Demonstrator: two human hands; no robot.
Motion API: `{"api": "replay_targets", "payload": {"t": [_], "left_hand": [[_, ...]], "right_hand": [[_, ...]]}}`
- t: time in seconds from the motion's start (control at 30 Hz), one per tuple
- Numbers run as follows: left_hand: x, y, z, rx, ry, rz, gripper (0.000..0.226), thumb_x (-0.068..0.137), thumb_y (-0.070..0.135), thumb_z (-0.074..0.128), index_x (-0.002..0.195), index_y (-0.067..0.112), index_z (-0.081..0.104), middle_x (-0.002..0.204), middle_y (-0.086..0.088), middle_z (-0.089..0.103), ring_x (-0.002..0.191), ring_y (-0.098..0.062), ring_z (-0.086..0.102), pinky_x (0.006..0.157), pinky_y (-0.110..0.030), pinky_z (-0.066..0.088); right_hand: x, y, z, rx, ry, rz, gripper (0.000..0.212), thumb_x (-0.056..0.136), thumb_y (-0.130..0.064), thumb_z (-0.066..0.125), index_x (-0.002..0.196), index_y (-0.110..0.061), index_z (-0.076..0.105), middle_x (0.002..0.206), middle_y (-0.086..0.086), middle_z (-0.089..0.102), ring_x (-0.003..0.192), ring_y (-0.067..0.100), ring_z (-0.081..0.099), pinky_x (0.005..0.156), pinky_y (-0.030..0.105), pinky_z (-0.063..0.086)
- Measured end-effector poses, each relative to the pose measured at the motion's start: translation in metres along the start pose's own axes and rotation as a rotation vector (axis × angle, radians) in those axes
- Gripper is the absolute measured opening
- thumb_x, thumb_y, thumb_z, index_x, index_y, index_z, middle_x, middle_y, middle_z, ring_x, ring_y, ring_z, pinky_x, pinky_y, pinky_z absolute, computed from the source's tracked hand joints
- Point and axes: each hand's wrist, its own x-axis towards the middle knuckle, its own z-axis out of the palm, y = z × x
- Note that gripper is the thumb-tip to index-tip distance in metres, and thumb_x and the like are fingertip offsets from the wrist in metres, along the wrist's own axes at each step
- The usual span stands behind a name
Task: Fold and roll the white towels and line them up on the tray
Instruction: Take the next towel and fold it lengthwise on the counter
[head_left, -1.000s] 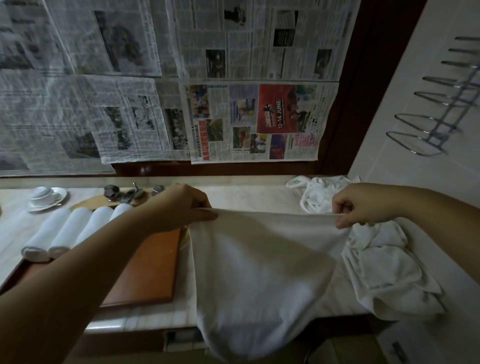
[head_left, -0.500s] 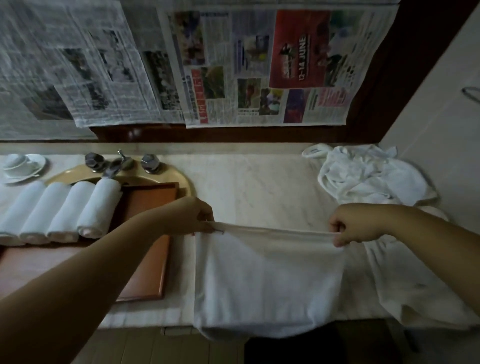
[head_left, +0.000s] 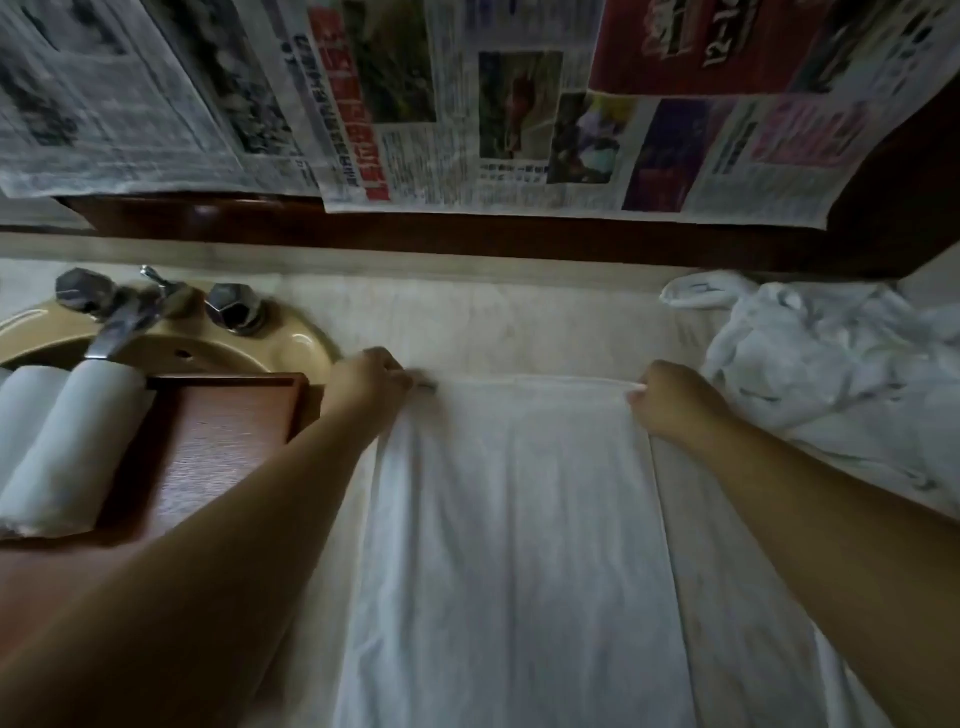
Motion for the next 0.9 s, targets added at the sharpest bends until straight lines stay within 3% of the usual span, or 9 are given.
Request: {"api": "replay_targets", "payload": {"t": [0.1, 0.27, 0.37, 0.43, 0.53, 0.63, 0.7, 0.77, 0.9], "left_hand": [[0.031, 0.013, 0.003, -0.068, 0.086, -0.092, 0.021, 0.094, 0.040, 0.074, 0.096, 0.020, 0.067, 0.074, 0.008, 0.056, 0.065, -0.007, 0.049, 0.051, -0.024, 0.034], [0.078, 0.030, 0.000, -0.038, 0.108, -0.203, 0.041, 0.088, 0.053, 0.077, 0.091, 0.012, 0.069, 0.076, -0.002, 0.064, 0.068, -0.018, 0.060, 0.060, -0.030, 0.042], [0.099, 0.036, 0.002, 0.012, 0.156, -0.210, 0.051, 0.087, 0.062, 0.074, 0.090, 0.010, 0.068, 0.082, -0.007, 0.069, 0.068, -0.020, 0.060, 0.051, -0.030, 0.036], [0.104, 0.037, 0.005, 0.028, 0.217, -0.200, 0.056, 0.086, 0.066, 0.072, 0.098, 0.012, 0.064, 0.094, -0.007, 0.068, 0.079, -0.023, 0.061, 0.059, -0.033, 0.044], [0.078, 0.048, 0.018, -0.014, 0.366, -0.154, 0.062, 0.085, 0.071, 0.069, 0.114, 0.018, 0.056, 0.114, -0.007, 0.059, 0.104, -0.028, 0.057, 0.088, -0.043, 0.051], [0.007, 0.078, 0.052, -0.088, 0.401, -0.043, 0.051, 0.091, 0.069, 0.061, 0.108, 0.021, 0.057, 0.108, -0.006, 0.061, 0.101, -0.030, 0.059, 0.088, -0.044, 0.047], [-0.054, 0.104, 0.080, -0.092, 0.260, 0.040, 0.041, 0.091, 0.067, 0.061, 0.100, 0.026, 0.060, 0.101, -0.004, 0.062, 0.097, -0.031, 0.062, 0.086, -0.044, 0.048], [-0.109, 0.133, 0.107, -0.017, -0.002, 0.088, 0.044, 0.091, 0.072, 0.055, 0.104, 0.030, 0.059, 0.105, 0.000, 0.061, 0.102, -0.028, 0.061, 0.090, -0.043, 0.048], [-0.173, 0.177, 0.141, 0.169, -0.366, 0.067, 0.080, 0.082, 0.091, 0.040, 0.129, 0.027, 0.050, 0.125, -0.002, 0.051, 0.116, -0.028, 0.049, 0.098, -0.050, 0.044]], "right_hand": [[0.040, -0.008, 0.002, 0.040, 0.040, 0.080, 0.028, 0.096, -0.034, 0.060, 0.104, -0.008, 0.069, 0.086, 0.009, 0.065, 0.075, 0.029, 0.061, 0.063, 0.032, 0.047], [0.093, -0.014, -0.012, 0.192, 0.002, 0.150, 0.036, 0.096, -0.045, 0.062, 0.106, -0.011, 0.068, 0.087, 0.008, 0.066, 0.074, 0.027, 0.062, 0.059, 0.031, 0.044], [0.115, -0.018, -0.019, 0.266, 0.003, 0.184, 0.044, 0.098, -0.047, 0.062, 0.113, -0.006, 0.063, 0.085, 0.009, 0.063, 0.076, 0.028, 0.062, 0.061, 0.032, 0.044], [0.122, -0.019, -0.024, 0.231, 0.005, 0.172, 0.047, 0.101, -0.051, 0.056, 0.113, -0.006, 0.060, 0.083, 0.013, 0.064, 0.073, 0.030, 0.063, 0.057, 0.030, 0.041], [0.120, -0.013, -0.028, 0.193, -0.016, 0.150, 0.059, 0.099, -0.061, 0.048, 0.111, -0.005, 0.061, 0.079, 0.014, 0.068, 0.068, 0.030, 0.066, 0.057, 0.029, 0.044], [0.114, -0.010, -0.021, 0.185, -0.055, 0.066, 0.072, 0.084, -0.075, 0.054, 0.123, -0.016, 0.064, 0.099, 0.009, 0.072, 0.083, 0.028, 0.068, 0.075, 0.035, 0.057], [0.106, -0.012, -0.016, 0.162, -0.064, 0.073, 0.074, 0.076, -0.077, 0.056, 0.123, -0.020, 0.064, 0.105, 0.007, 0.071, 0.090, 0.028, 0.068, 0.084, 0.042, 0.059], [0.093, -0.018, -0.015, 0.124, -0.037, 0.128, 0.066, 0.080, -0.071, 0.054, 0.117, -0.017, 0.065, 0.102, 0.010, 0.069, 0.092, 0.032, 0.067, 0.086, 0.044, 0.058], [0.073, -0.025, -0.014, 0.214, 0.007, 0.175, 0.045, 0.097, -0.050, 0.052, 0.111, -0.009, 0.063, 0.095, 0.008, 0.066, 0.090, 0.031, 0.065, 0.084, 0.039, 0.053]]}}
